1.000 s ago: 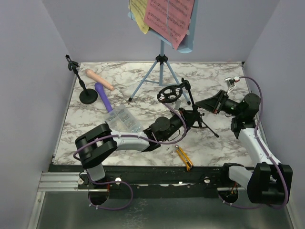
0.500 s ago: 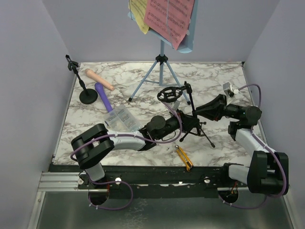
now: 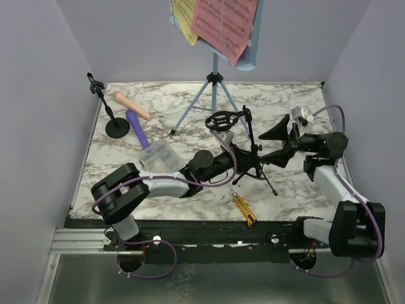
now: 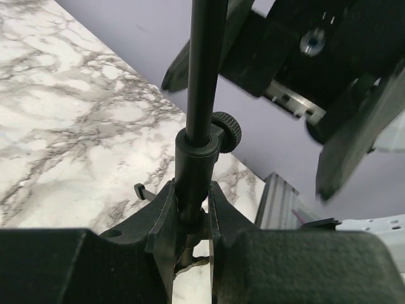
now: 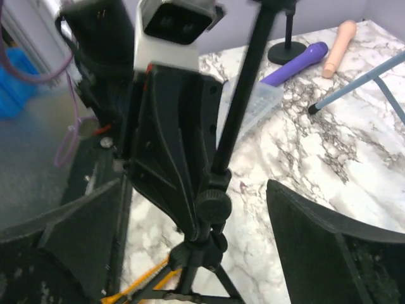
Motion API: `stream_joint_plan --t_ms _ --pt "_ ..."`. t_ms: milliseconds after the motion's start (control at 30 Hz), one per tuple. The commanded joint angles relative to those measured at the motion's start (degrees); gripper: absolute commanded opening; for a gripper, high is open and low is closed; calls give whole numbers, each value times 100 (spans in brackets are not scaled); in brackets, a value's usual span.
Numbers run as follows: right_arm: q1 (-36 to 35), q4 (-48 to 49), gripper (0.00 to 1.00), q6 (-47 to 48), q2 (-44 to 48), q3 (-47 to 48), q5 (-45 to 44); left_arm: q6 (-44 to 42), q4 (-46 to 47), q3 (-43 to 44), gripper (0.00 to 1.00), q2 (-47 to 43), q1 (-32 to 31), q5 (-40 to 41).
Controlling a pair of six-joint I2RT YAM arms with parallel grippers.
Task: Pack up the instrument practice props
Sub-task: Unscrew the knob on the microphone stand.
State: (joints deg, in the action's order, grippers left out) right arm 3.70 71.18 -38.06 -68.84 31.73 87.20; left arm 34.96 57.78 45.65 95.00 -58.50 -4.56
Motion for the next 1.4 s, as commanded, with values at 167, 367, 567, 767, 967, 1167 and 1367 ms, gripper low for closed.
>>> stream_joint_plan --t_ms 167,367,567,767,967,1167,1367 --pt "-21 -7392 100 2053 501 2038 -1224 -1329 615 -460 0 -500 82 83" --pt "-17 -7920 99 1629 484 1872 -1465 -3650 587 -602 0 -519 -259 789" --pt "-15 -8133 99 2464 617 1655 -1110 -4041 594 -663 0 -605 -240 792" --pt "-20 -7440 92 1205 481 1151 -1049 -4002 829 -576 0 -519 -236 726" --pt "-20 -6353 84 103 423 690 -763 -3755 919 -345 0 -393 -241 498" --pt "-20 -5876 72 -381 332 651 -600 -3532 1058 -319 0 -265 -240 321" --pt "-22 -5241 63 -1033 267 536 -467 -3365 1122 -328 0 -203 -240 217"
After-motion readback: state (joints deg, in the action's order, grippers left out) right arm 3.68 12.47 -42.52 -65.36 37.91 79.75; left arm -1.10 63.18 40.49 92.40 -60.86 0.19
